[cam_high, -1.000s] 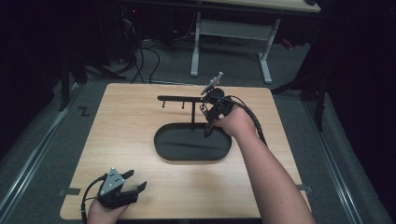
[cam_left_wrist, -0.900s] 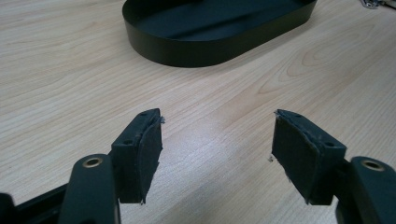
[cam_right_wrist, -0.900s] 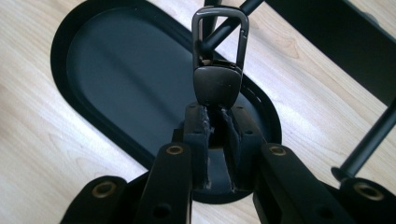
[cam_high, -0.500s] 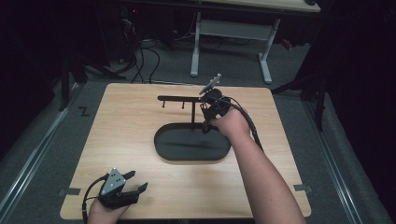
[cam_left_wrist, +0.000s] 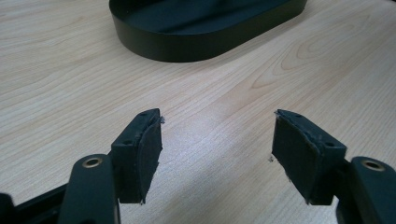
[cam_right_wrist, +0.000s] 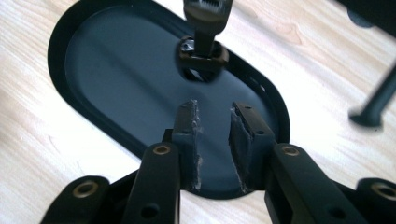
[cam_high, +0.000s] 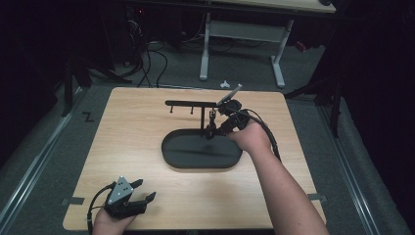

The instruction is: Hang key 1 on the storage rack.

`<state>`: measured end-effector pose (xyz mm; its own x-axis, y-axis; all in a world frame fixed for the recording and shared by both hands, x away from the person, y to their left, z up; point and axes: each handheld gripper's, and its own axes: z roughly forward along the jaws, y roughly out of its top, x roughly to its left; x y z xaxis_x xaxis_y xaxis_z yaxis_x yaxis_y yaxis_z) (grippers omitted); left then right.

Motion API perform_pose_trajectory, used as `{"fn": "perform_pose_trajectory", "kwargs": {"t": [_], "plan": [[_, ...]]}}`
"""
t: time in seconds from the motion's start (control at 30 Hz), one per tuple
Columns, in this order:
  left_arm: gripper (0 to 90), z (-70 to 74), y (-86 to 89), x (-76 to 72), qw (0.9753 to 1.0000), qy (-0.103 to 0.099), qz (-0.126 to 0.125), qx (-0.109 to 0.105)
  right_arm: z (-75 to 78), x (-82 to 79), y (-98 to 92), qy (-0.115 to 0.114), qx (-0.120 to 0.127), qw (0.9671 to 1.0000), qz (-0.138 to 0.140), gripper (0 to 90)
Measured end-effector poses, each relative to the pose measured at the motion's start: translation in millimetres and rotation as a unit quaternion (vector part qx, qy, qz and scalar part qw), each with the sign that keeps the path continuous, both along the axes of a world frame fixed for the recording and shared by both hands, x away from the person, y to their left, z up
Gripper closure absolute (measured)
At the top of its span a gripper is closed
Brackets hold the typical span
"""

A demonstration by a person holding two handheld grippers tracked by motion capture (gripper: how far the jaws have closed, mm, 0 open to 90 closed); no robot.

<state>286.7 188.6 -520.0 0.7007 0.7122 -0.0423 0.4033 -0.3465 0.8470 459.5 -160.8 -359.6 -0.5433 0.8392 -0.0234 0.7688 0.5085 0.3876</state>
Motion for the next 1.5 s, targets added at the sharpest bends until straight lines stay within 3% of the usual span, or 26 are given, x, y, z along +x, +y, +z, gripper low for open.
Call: {"fn": "perform_pose_trajectory", "kwargs": {"t": [0.17, 0.43, 0.6, 0.7, 0.93, 0.97, 1.23, 1.27, 1.43, 1.5], "plan": [[33.4, -0.1, -1.0, 0.0, 1.0, 0.003, -0.002, 0.006, -4.8, -14.7, -14.6, 0.007, 0.018, 0.9998, -0.006, 69.3], [33.4, -1.2, -2.0, 0.3, 1.0, 0.002, -0.002, 0.009, -19.0, -39.9, -33.5, 0.012, 0.024, 0.9996, -0.006, 65.2], [33.4, -1.4, -2.3, 0.3, 0.9999, 0.002, -0.003, 0.011, -27.2, -51.3, -43.8, 0.007, 0.027, 0.9996, -0.003, 61.9], [33.4, -1.2, -2.6, -0.1, 0.9999, 0.003, -0.003, 0.011, -39.9, -63.6, -59.0, 0.001, 0.027, 0.9996, -0.007, 57.2], [33.4, -2.3, -3.2, 0.1, 0.9999, 0.005, -0.003, 0.013, -61.0, -76.0, -89.0, 0.0, 0.031, 0.9987, -0.04, 53.4], [33.4, -2.4, -3.5, 0.3, 0.9999, 0.005, -0.004, 0.014, -68.1, -80.0, -100.2, 0.0, 0.028, 0.9985, -0.047, 52.3], [33.4, -2.8, -4.4, -0.4, 0.9998, 0.006, -0.004, 0.016, -90.0, -90.6, -131.9, 0.005, 0.006, 0.9976, -0.069, 51.6], [33.4, -2.8, -4.4, -0.5, 0.9998, 0.006, -0.004, 0.016, -92.4, -91.5, -135.5, 0.007, 0.004, 0.9974, -0.071, 53.0], [33.5, -3.0, -4.3, -0.3, 0.9998, 0.007, -0.004, 0.017, -100.6, -99.4, -143.5, 0.031, 0.008, 0.9966, -0.076, 86.7], [33.5, -3.1, -4.4, -0.2, 0.9998, 0.007, -0.004, 0.017, -101.6, -100.7, -144.0, 0.034, 0.007, 0.9964, -0.078, 89.9]]}}
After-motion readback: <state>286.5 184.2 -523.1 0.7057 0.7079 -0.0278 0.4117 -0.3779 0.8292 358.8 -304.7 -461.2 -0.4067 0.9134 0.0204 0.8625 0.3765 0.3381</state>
